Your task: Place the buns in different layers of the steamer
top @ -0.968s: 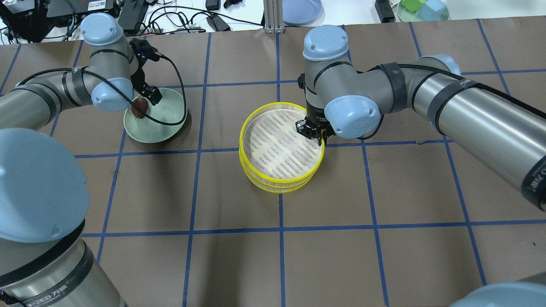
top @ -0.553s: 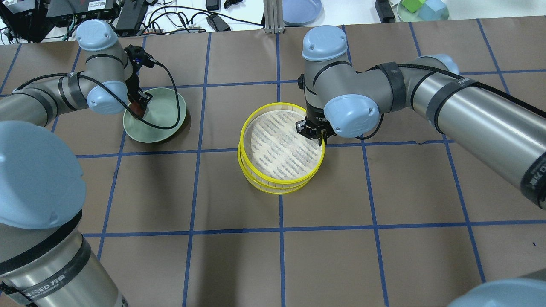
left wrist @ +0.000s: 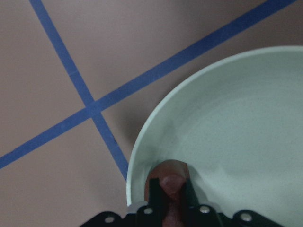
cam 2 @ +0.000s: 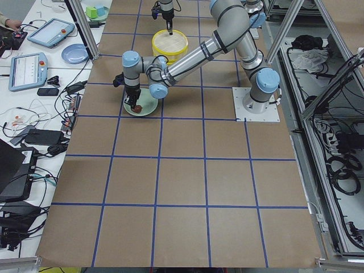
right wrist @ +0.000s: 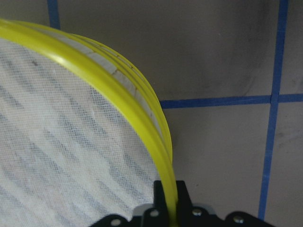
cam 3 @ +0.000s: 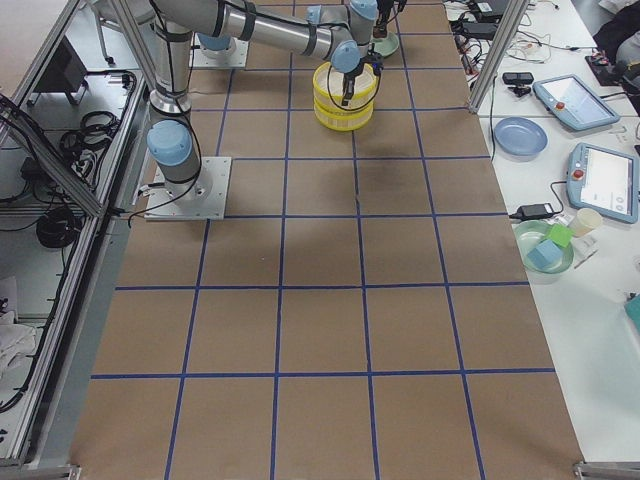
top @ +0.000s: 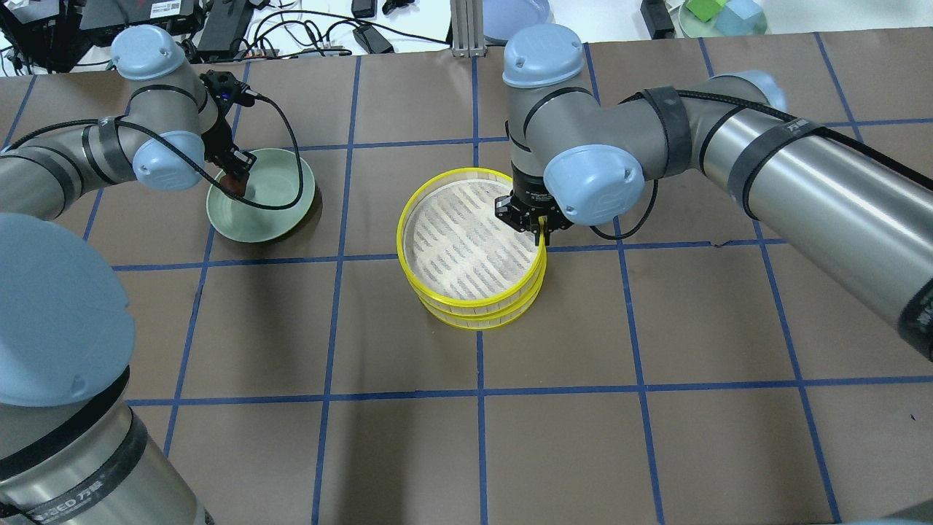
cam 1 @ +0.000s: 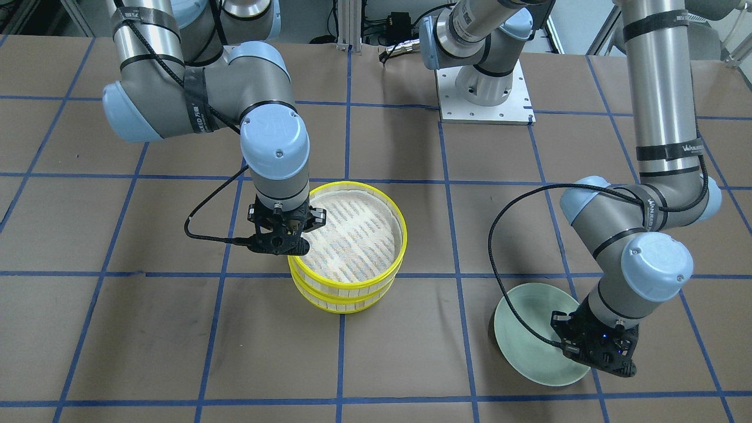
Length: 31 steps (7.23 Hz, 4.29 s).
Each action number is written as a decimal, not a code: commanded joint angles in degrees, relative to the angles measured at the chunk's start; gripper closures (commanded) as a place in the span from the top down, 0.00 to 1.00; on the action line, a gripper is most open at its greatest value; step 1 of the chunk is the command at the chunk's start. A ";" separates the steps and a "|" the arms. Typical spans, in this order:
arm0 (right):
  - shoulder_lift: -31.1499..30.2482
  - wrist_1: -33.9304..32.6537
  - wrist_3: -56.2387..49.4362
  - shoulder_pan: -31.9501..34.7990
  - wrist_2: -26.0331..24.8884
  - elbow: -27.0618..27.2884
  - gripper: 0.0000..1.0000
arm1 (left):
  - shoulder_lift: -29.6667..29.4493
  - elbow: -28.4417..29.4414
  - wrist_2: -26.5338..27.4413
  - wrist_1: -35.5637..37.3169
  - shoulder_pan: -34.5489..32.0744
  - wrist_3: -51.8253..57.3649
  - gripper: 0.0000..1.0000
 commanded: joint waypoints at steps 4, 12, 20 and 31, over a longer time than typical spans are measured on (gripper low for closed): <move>1.09 -0.19 -2.97 0.58 -6.25 0.49 0.00 | 10.83 0.01 -4.82 -14.25 -8.04 -30.52 0.00; 0.74 2.09 -8.50 -4.41 4.02 0.32 0.00 | 15.26 -2.97 -35.65 -25.35 -18.33 -64.04 0.00; 0.22 1.04 -9.22 -4.51 0.95 0.49 0.00 | 16.83 -3.51 -34.13 -24.92 -19.23 -67.06 0.99; 0.13 1.48 -6.93 -3.72 0.95 1.29 1.00 | 30.36 5.28 -2.64 -38.44 -5.51 -24.42 1.00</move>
